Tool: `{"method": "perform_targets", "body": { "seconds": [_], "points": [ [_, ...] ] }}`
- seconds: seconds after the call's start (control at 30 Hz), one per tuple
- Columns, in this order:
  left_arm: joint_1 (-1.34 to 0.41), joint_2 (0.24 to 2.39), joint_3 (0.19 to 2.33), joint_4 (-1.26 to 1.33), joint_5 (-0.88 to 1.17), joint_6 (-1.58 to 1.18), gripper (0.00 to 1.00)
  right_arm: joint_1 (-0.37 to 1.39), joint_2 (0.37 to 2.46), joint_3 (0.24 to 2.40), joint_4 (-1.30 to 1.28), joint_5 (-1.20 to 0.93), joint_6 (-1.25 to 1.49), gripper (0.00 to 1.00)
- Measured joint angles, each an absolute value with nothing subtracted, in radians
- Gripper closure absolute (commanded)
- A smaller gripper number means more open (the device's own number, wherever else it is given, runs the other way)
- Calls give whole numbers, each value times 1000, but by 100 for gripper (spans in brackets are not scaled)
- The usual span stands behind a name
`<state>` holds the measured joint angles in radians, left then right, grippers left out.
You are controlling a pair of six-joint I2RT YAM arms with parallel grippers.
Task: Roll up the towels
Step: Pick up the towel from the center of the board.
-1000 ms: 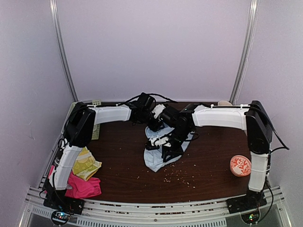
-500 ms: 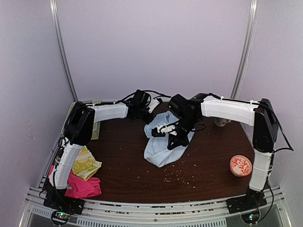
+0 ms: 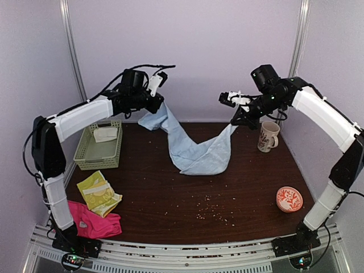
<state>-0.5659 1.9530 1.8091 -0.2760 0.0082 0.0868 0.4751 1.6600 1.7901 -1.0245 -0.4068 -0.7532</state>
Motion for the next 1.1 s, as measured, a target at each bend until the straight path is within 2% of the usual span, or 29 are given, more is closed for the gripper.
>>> {"method": "perform_targets", "body": {
  "seconds": [0.2, 0.37, 0.47, 0.5, 0.57, 0.6, 0.7, 0.87, 1.0, 1.1],
  "points": [
    [-567, 1655, 1751, -319, -60, 83, 100, 287, 1512, 1736, -916, -306, -759, 100],
    [-567, 1377, 1536, -340, -41, 49, 100, 258, 1293, 1448, -818, -252, -783, 100],
    [-567, 1271, 1362, -374, 18, 20, 100, 262, 1186, 1244, -796, -231, -793, 91],
    [-567, 1254, 1302, -390, 36, 9, 100, 262, 1168, 1190, -794, -226, -797, 85],
    [-569, 1247, 1195, -432, 68, -14, 100, 261, 1151, 1101, -800, -217, -805, 64],
    [-569, 1247, 1151, -447, 80, -25, 100, 261, 1151, 1071, -803, -216, -807, 58],
    [-569, 1249, 1029, -489, 101, -58, 100, 258, 1176, 1026, -818, -213, -813, 49],
    [-569, 1297, 1008, -493, 92, -93, 100, 204, 1301, 1069, -840, -269, -785, 46],
    [-569, 1359, 1026, -481, 73, -103, 100, 175, 1399, 1114, -851, -292, -781, 53],
    [-569, 1392, 1037, -483, 38, -103, 100, 173, 1433, 1084, -869, -290, -819, 54]
  ]
}}
